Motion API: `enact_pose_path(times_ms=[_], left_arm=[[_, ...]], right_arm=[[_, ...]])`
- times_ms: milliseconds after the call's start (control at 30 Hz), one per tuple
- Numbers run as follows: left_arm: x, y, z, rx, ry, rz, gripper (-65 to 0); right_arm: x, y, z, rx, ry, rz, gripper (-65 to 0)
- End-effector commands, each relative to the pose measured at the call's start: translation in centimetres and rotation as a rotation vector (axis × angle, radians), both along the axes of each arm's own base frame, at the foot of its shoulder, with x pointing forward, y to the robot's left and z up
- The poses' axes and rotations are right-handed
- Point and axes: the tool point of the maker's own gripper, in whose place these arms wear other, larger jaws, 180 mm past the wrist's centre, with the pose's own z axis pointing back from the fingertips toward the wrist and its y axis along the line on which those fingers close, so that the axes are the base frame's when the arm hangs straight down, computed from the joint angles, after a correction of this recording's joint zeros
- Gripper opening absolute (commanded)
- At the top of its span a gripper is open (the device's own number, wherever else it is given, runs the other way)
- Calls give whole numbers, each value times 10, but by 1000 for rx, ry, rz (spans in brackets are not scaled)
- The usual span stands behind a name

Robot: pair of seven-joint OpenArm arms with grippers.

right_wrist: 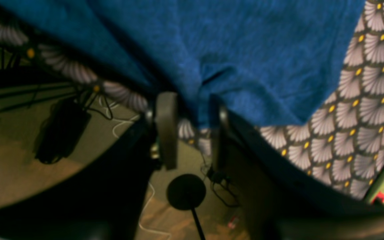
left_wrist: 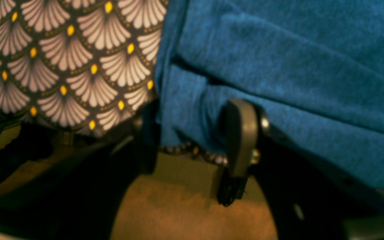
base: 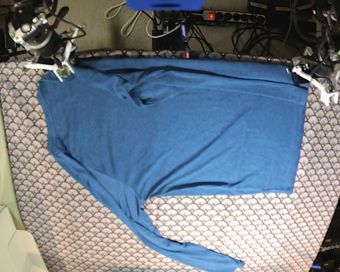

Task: Fold the T-shirt properly
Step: 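Release the shoulder edge and move both grippers toward the shirt's side edges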

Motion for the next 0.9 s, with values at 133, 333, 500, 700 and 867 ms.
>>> enact_pose_path(times_ms=[133,333,500,700,867], left_arm=[[12,4,20,36,-59,-20,-333],[21,-2,40,57,-113,-51,-333],[34,-1,47,62,-146,-48,-331],[70,-2,70,60,-247,-39,-330],[111,6,80,26,-314,5,-329]], right_arm=[[6,8,23,9,-64,34,-446],[17,-18,34,-34,-110,-21,-446],[44,-44,55,-79,-199,-84,-444],[81,-39,74,-57,-300,-91,-444],[132,-17,91,-23,-382,-50,-443]])
